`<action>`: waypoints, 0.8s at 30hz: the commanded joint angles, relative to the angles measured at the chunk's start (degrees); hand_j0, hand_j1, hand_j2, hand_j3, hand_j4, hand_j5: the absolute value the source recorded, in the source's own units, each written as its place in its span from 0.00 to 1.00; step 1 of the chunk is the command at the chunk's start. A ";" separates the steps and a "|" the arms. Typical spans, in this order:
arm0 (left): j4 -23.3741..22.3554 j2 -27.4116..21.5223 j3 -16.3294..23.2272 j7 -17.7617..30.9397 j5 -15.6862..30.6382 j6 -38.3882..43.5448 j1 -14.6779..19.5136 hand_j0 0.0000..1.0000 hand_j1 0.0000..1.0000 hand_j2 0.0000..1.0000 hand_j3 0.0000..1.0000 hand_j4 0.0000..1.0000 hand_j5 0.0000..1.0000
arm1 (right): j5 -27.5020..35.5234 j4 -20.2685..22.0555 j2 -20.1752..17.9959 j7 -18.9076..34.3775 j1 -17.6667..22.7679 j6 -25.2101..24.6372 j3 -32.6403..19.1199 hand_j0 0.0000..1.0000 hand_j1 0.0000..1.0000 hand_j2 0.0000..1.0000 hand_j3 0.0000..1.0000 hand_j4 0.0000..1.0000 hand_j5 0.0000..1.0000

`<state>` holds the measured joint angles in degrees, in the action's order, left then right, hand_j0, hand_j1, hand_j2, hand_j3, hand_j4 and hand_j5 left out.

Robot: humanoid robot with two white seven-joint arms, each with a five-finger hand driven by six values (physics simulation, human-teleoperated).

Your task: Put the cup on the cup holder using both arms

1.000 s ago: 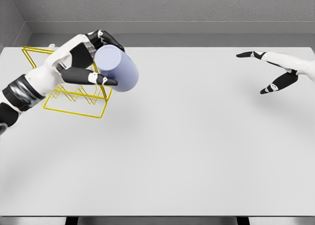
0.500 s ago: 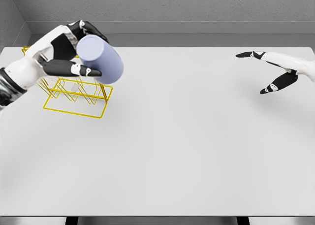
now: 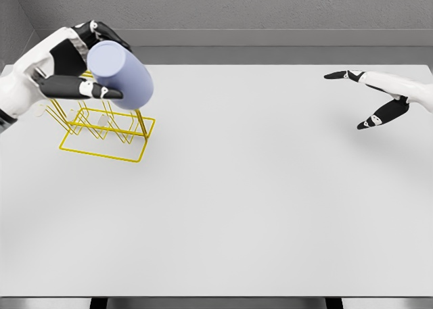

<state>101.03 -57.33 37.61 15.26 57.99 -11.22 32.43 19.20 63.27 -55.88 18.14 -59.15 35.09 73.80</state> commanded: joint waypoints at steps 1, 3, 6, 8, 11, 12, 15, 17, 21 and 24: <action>-0.04 -1.46 -0.35 -0.05 0.54 -0.03 0.00 0.34 0.34 0.34 0.34 0.34 0.34 | 0.40 0.01 -0.02 -0.04 0.00 -0.09 -0.06 1.00 1.00 1.00 1.00 1.00 1.00; -0.04 -1.64 -0.44 -0.05 0.54 0.06 -0.09 0.34 0.34 0.34 0.34 0.34 0.34 | 0.40 0.01 -0.02 -0.04 0.00 -0.09 -0.15 1.00 1.00 1.00 1.00 1.00 1.00; -0.04 -2.52 -0.44 -0.05 0.54 0.05 -0.18 0.34 0.34 0.34 0.34 0.34 0.34 | 0.40 -0.07 -0.11 -0.04 0.00 -0.09 -0.15 1.00 1.00 1.00 1.00 1.00 1.00; -0.04 -3.40 -0.43 -0.05 0.63 0.06 -0.26 0.34 0.34 0.34 0.34 0.34 0.34 | 0.40 -0.07 -0.19 -0.04 0.00 -0.09 -0.15 1.00 1.00 1.00 1.00 1.00 1.00; -0.04 -4.28 -0.26 -0.05 0.63 0.06 -0.53 0.34 0.34 0.34 0.34 0.34 0.34 | 0.40 0.01 -0.11 -0.04 0.00 -0.09 -0.15 1.00 1.00 1.00 1.00 1.00 1.00; -0.04 -4.36 -0.26 -0.05 0.72 0.06 -0.53 0.34 0.34 0.34 0.34 0.34 0.34 | 0.40 0.10 -0.11 -0.04 0.00 -0.09 -0.06 1.00 1.00 1.00 1.00 1.00 1.00; -0.13 -4.37 -0.26 -0.23 0.72 0.14 -0.70 0.34 0.34 0.34 0.34 0.34 0.34 | 0.40 0.37 -0.11 -0.04 0.00 -0.09 -0.06 1.00 1.00 1.00 1.00 1.00 1.00; -0.39 -4.37 -0.26 -0.32 0.72 0.14 -0.79 0.34 0.34 0.34 0.34 0.34 0.34 | 0.40 0.28 -0.02 -0.04 0.00 -0.09 -0.06 1.00 1.00 1.00 1.00 1.00 1.00; -0.83 -5.33 -0.17 -0.40 0.72 0.23 -0.97 0.34 0.34 0.34 0.34 0.34 0.34 | 0.40 0.36 -0.02 -0.04 0.00 -0.09 -0.06 1.00 1.00 1.00 1.00 1.00 1.00; -1.45 -5.33 -0.17 -0.40 0.63 0.23 -1.05 0.34 0.34 0.34 0.34 0.34 0.34 | 0.40 0.37 -0.02 -0.04 0.00 -0.09 -0.06 1.00 1.00 1.00 1.00 1.00 1.00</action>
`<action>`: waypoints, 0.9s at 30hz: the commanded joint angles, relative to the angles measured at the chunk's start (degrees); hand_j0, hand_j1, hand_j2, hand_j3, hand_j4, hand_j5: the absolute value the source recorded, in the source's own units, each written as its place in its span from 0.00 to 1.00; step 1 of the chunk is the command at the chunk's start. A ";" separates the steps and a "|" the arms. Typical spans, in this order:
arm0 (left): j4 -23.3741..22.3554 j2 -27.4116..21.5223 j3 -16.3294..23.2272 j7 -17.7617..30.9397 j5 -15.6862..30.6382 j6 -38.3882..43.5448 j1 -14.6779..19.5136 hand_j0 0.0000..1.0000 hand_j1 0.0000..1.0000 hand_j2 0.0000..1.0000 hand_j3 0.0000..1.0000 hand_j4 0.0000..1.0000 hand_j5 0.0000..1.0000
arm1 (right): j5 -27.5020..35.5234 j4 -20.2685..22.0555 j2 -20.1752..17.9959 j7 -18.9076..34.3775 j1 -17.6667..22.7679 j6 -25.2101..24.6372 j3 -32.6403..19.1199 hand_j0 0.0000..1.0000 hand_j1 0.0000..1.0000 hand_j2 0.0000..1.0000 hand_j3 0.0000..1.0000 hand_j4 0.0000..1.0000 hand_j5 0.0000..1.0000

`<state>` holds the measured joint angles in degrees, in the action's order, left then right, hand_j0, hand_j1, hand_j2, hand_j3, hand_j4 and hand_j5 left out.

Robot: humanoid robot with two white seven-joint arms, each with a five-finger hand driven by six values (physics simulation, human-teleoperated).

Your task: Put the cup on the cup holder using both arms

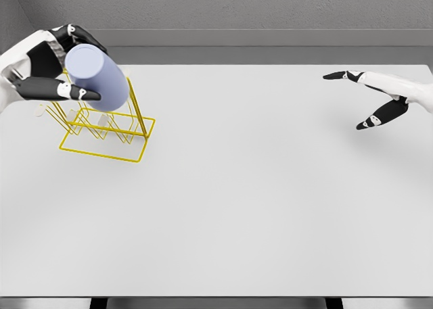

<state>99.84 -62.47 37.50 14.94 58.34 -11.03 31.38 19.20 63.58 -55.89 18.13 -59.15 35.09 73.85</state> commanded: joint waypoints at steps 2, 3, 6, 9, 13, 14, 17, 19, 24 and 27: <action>-1.13 -0.10 -0.06 -0.09 0.28 -0.04 0.09 0.34 0.34 0.34 0.34 0.34 0.34 | 0.40 0.05 -0.01 -0.02 0.00 -0.09 -0.11 1.00 1.00 1.00 1.00 1.00 1.00; -1.22 -0.10 -0.06 -0.09 0.28 -0.04 0.09 0.34 0.34 0.34 0.34 0.34 0.34 | 0.40 0.05 -0.01 -0.02 0.00 -0.09 -0.11 1.00 1.00 1.00 1.00 1.00 1.00; -2.01 -0.10 -0.06 -0.09 0.28 0.05 0.09 0.34 0.34 0.34 0.34 0.34 0.34 | 0.40 -0.04 -0.01 -0.02 0.00 -0.09 -0.11 1.00 1.00 1.00 1.00 1.00 1.00; -2.01 0.16 -0.06 -0.09 0.28 -0.04 0.09 0.34 0.34 0.34 0.34 0.34 0.34 | 0.40 0.05 -0.01 -0.02 0.00 -0.09 -0.11 1.00 1.00 1.00 1.00 1.00 1.00; -1.84 0.33 0.03 -0.09 0.37 -0.04 0.00 0.34 0.34 0.34 0.34 0.34 0.34 | 0.40 0.05 -0.01 -0.02 0.00 -0.09 -0.11 1.00 1.00 1.00 1.00 1.00 1.00; -1.84 0.33 0.03 -0.09 0.37 -0.04 0.00 0.34 0.34 0.34 0.34 0.34 0.34 | 0.40 0.05 -0.01 -0.02 0.00 -0.09 -0.11 1.00 1.00 1.00 1.00 1.00 1.00; -1.75 0.25 -0.06 -0.09 0.46 -0.04 -0.70 0.34 0.34 0.34 0.34 0.34 0.34 | 0.40 0.05 -0.01 -0.02 0.00 -0.09 -0.11 1.00 1.00 1.00 1.00 1.00 1.00; -1.66 -0.02 -0.06 0.00 0.46 -0.13 -1.14 0.34 0.34 0.34 0.34 0.34 0.34 | 0.40 0.05 -0.01 -0.02 0.00 -0.09 -0.03 1.00 1.00 1.00 1.00 1.00 1.00; -1.57 -0.28 -0.06 0.00 0.46 -0.13 -1.49 0.34 0.34 0.34 0.34 0.34 0.34 | 0.40 0.05 -0.01 -0.02 0.00 -0.09 -0.03 1.00 1.00 1.00 1.00 1.00 1.00; -1.57 -0.19 -0.06 0.00 0.46 -0.13 -2.29 0.34 0.34 0.34 0.34 0.34 0.34 | 0.40 0.05 -0.01 -0.02 0.00 -0.09 -0.03 1.00 1.00 1.00 1.00 1.00 1.00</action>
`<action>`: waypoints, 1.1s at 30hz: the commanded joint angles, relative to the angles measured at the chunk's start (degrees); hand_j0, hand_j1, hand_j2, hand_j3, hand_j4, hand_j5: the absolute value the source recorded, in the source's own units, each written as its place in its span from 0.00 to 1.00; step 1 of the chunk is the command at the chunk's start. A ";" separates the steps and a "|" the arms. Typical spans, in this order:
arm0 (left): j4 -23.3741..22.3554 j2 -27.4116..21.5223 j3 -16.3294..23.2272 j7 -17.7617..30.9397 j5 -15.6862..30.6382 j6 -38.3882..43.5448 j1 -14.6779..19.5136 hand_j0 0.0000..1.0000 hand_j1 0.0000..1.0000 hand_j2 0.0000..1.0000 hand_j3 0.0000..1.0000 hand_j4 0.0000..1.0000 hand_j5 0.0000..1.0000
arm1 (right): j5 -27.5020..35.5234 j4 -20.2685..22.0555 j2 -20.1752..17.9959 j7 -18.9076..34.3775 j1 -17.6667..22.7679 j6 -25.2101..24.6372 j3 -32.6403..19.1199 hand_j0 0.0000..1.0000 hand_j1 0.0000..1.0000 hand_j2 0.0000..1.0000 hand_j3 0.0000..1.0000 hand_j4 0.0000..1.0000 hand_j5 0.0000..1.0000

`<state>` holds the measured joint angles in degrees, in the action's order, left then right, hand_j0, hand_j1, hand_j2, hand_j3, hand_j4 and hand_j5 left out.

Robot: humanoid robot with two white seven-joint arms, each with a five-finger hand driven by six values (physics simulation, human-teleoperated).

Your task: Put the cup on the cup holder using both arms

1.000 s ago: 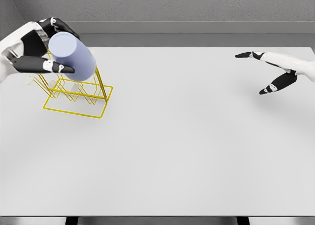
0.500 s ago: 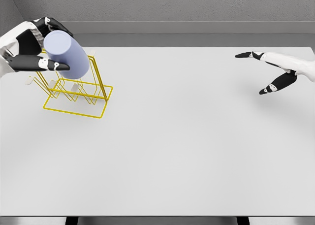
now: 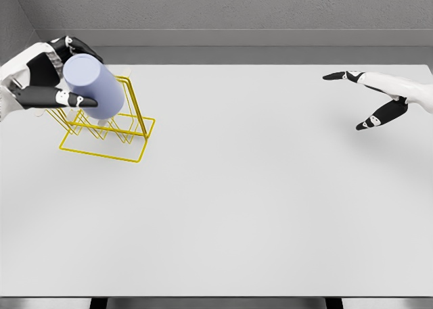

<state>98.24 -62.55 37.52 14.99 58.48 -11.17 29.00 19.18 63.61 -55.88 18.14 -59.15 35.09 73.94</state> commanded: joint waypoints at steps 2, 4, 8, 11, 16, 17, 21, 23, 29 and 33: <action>0.11 -0.11 -0.07 -0.05 0.32 0.01 0.00 0.34 0.34 0.34 0.34 0.34 0.34 | 0.33 0.02 0.07 -0.03 0.00 -0.09 -0.11 1.00 1.00 1.00 1.00 1.00 1.00; 0.11 -0.20 -0.07 -0.05 0.32 0.01 -0.09 0.34 0.34 0.34 0.34 0.34 0.34 | 0.33 0.02 0.07 0.06 0.00 -0.09 -0.11 1.00 1.00 1.00 1.00 1.00 1.00; 0.02 -1.08 -0.07 -0.05 0.41 0.01 -0.09 0.34 0.34 0.34 0.34 0.34 0.34 | 0.42 0.02 0.07 0.06 0.00 -0.09 -0.11 1.00 1.00 1.00 1.00 1.00 1.00; -0.15 -1.78 -0.07 -0.14 0.41 0.10 -0.17 0.34 0.34 0.34 0.34 0.34 0.34 | 0.42 0.02 0.07 0.05 0.00 -0.09 -0.02 1.00 1.00 1.00 1.00 1.00 1.00; -0.24 -1.78 -0.16 -0.14 0.32 0.01 -1.41 0.34 0.34 0.34 0.34 0.34 0.34 | 0.33 0.02 0.07 -0.03 0.00 -0.09 -0.02 1.00 1.00 1.00 1.00 1.00 1.00; -0.24 -1.70 -0.16 -0.14 0.32 0.01 -1.41 0.34 0.34 0.34 0.34 0.34 0.34 | 0.33 0.02 0.07 -0.03 0.00 -0.09 -0.02 1.00 1.00 1.00 1.00 1.00 1.00; -0.33 -1.78 -0.16 -0.14 0.32 0.10 -1.32 0.34 0.34 0.34 0.34 0.34 0.34 | 0.33 0.02 0.07 -0.03 0.00 -0.09 -0.02 1.00 1.00 1.00 1.00 1.00 1.00; -0.42 -1.78 -0.16 -0.14 0.24 0.10 -1.32 0.34 0.34 0.34 0.34 0.34 0.34 | 0.33 0.02 0.15 -0.03 0.00 -0.09 -0.02 1.00 1.00 1.00 1.00 1.00 1.00; -1.38 -1.78 -0.16 -0.14 0.23 0.10 -1.23 0.34 0.34 0.34 0.34 0.34 0.34 | 0.33 0.02 0.15 -0.03 0.00 -0.09 -0.02 1.00 1.00 1.00 1.00 1.00 1.00; -2.17 -1.69 -0.25 -0.22 0.23 0.10 -1.05 0.34 0.34 0.34 0.34 0.34 0.34 | 0.33 0.02 0.15 -0.03 0.00 -0.09 -0.02 1.00 1.00 1.00 1.00 1.00 1.00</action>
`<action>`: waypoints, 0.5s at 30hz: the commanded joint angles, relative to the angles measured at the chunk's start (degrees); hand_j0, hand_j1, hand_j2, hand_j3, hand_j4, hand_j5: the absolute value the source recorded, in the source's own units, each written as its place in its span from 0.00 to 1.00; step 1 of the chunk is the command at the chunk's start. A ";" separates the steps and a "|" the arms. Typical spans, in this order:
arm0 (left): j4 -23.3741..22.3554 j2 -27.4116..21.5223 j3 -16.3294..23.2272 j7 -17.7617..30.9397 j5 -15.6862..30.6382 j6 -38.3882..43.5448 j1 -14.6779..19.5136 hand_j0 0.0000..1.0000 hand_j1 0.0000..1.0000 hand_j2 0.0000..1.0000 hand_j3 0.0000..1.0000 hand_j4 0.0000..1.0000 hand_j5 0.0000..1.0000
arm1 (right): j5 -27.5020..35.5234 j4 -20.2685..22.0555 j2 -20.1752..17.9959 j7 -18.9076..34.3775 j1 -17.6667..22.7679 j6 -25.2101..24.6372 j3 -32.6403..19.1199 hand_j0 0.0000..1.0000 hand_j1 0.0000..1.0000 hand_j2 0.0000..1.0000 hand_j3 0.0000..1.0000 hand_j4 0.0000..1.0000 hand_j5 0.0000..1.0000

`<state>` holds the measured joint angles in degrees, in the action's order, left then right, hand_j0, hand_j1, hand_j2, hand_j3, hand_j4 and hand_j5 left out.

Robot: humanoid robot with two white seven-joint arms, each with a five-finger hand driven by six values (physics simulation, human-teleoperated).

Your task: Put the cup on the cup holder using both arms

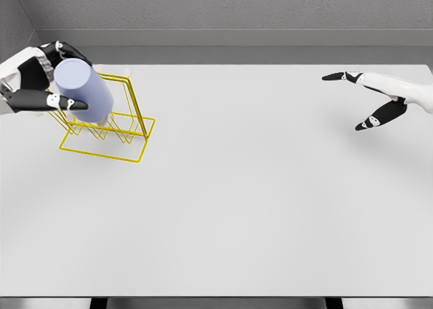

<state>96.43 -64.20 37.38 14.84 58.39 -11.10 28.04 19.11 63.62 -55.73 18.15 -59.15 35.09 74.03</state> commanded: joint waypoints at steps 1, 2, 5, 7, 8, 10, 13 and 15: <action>-0.46 -0.05 -0.12 -0.08 0.32 0.02 0.00 0.34 0.34 0.34 0.34 0.34 0.34 | 0.40 0.01 0.01 -0.05 0.00 -0.09 -0.12 1.00 1.00 1.00 1.00 1.00 1.00; -0.46 -0.05 -0.12 -0.08 0.32 0.02 0.18 0.34 0.34 0.34 0.34 0.34 0.34 | 0.40 0.01 0.01 -0.05 0.00 -0.09 -0.12 1.00 1.00 1.00 1.00 1.00 1.00; -0.46 0.04 -0.12 -0.16 0.40 -0.07 0.26 0.34 0.34 0.34 0.34 0.34 0.34 | 0.40 0.01 0.01 0.04 0.00 -0.09 -0.12 1.00 1.00 1.00 1.00 1.00 1.00; -0.28 0.12 -0.12 -0.16 0.40 -0.15 0.00 0.34 0.34 0.34 0.34 0.34 0.34 | 0.40 0.01 0.01 -0.05 0.00 -0.09 -0.12 1.00 1.00 1.00 1.00 1.00 1.00; -0.28 0.12 -0.12 -0.16 0.40 -0.15 0.00 0.34 0.34 0.34 0.34 0.34 0.34 | 0.40 0.01 0.01 -0.05 0.00 -0.09 -0.12 1.00 1.00 1.00 1.00 1.00 1.00; -0.28 0.12 -0.12 -0.16 0.40 -0.15 0.00 0.34 0.34 0.34 0.34 0.34 0.34 | 0.40 0.01 0.01 -0.05 0.00 -0.09 -0.12 1.00 1.00 1.00 1.00 1.00 1.00; -0.37 0.04 -0.12 -0.16 0.32 -0.07 0.26 0.34 0.34 0.34 0.34 0.34 0.34 | 0.40 0.01 0.01 -0.05 0.00 -0.09 -0.12 1.00 1.00 1.00 1.00 1.00 1.00; -0.37 0.04 -0.12 -0.16 0.23 -0.07 0.44 0.34 0.34 0.34 0.34 0.34 0.34 | 0.40 0.01 0.01 0.04 0.00 -0.09 -0.12 1.00 1.00 1.00 1.00 1.00 1.00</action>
<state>96.06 -64.07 37.34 14.74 58.37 -11.20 28.48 19.11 63.61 -55.71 18.15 -59.15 35.09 74.03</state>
